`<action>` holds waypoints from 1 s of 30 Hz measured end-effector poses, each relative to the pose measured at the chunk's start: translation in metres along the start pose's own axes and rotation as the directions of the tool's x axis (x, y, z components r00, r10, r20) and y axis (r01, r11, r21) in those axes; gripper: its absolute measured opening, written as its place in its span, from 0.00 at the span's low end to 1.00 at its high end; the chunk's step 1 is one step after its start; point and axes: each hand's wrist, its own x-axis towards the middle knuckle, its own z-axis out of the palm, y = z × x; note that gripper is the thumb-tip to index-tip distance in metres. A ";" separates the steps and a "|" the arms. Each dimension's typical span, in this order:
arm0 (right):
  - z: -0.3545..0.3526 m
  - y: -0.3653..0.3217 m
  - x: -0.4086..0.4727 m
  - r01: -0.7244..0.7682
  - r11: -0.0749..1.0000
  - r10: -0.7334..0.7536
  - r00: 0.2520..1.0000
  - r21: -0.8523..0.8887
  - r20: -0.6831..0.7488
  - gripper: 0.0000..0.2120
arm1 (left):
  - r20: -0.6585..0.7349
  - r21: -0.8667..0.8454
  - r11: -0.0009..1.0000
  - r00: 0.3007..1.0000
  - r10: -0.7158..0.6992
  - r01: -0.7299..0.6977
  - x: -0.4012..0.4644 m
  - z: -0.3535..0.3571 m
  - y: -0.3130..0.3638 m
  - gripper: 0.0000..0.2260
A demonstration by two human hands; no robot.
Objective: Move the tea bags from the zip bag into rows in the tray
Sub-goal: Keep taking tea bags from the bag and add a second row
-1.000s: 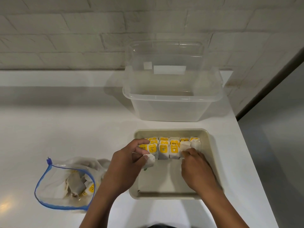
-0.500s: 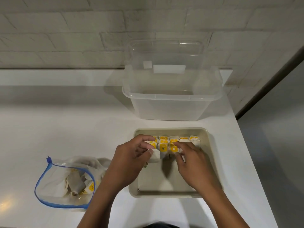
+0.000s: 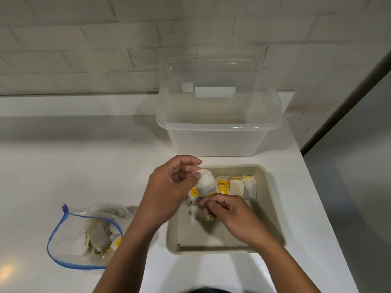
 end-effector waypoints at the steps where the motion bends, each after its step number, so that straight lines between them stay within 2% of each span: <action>1: -0.002 0.001 -0.002 -0.033 0.998 0.033 0.999 0.049 -0.008 0.11 | -0.035 0.042 0.999 0.999 0.013 -0.011 0.001 -0.001 -0.003 0.12; 5: -0.010 -0.002 -0.007 -0.166 0.944 0.180 0.983 0.286 -0.021 0.13 | -0.070 0.162 0.987 0.997 0.027 -0.016 0.003 -0.002 -0.011 0.11; 14: -0.015 -0.003 -0.009 -0.177 0.946 0.211 0.972 0.270 -0.102 0.08 | 0.004 0.228 0.973 1.000 -0.025 0.023 0.000 0.011 -0.026 0.12; 19: -0.021 0.004 -0.012 -0.151 0.986 0.164 0.964 0.078 -0.210 0.18 | 0.102 0.257 0.965 0.991 -0.089 0.060 0.000 0.023 -0.032 0.11; 23: -0.028 0.008 -0.014 -0.171 0.985 0.170 0.931 0.027 -0.322 0.21 | 0.298 0.246 0.965 0.939 -0.169 0.096 0.007 0.034 -0.039 0.10; 30: -0.039 0.001 -0.018 -0.079 0.992 0.032 0.904 -0.094 -0.426 0.26 | 0.398 0.308 0.950 0.901 -0.173 0.047 0.020 0.060 -0.046 0.08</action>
